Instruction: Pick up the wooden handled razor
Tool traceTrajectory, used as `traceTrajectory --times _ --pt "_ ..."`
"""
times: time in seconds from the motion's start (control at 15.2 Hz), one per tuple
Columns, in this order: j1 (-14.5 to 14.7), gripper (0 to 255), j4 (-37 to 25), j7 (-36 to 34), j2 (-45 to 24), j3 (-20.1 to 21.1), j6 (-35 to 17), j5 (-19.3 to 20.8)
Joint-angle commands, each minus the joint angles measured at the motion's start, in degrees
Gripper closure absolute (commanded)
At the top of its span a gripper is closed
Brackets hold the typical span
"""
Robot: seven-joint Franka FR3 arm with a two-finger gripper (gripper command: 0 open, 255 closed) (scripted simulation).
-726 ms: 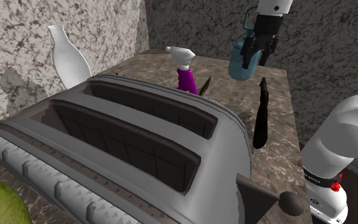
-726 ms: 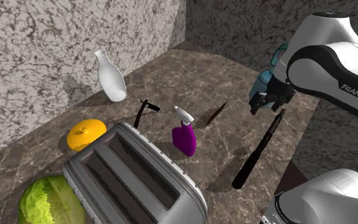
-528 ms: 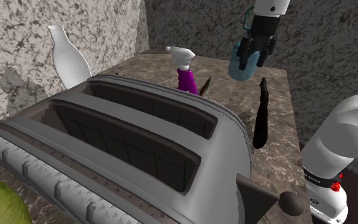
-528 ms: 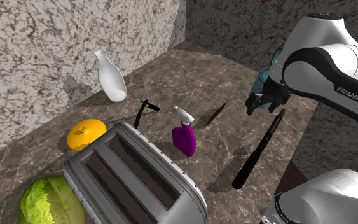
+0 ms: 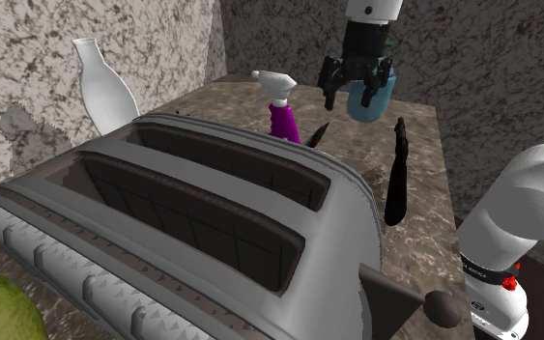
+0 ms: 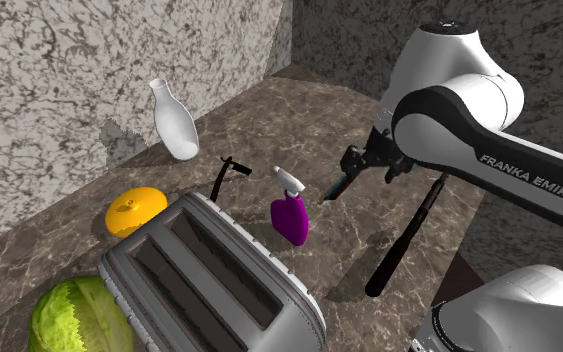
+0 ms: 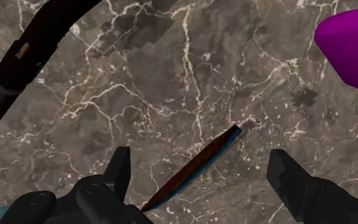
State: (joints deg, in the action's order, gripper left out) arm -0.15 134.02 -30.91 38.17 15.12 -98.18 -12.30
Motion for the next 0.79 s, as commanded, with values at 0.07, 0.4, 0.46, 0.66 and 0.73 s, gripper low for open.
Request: traceTrajectory --times 0.07,0.4,0.46,0.66,0.73 --pt "-0.6 0 -3.0 -7.6 -3.6 4.4 -1.7 -1.2" --pt "-2.4 0 -10.6 -20.7 -11.7 12.2 -4.0 -0.8" --pt "-2.9 0 -12.4 -23.4 -13.6 13.8 -4.3 -0.3" --pt "-4.4 0 -18.4 -32.0 -20.0 18.5 -5.1 2.2" --pt "-4.9 0 -20.6 -34.9 -22.4 20.2 -5.2 3.5"
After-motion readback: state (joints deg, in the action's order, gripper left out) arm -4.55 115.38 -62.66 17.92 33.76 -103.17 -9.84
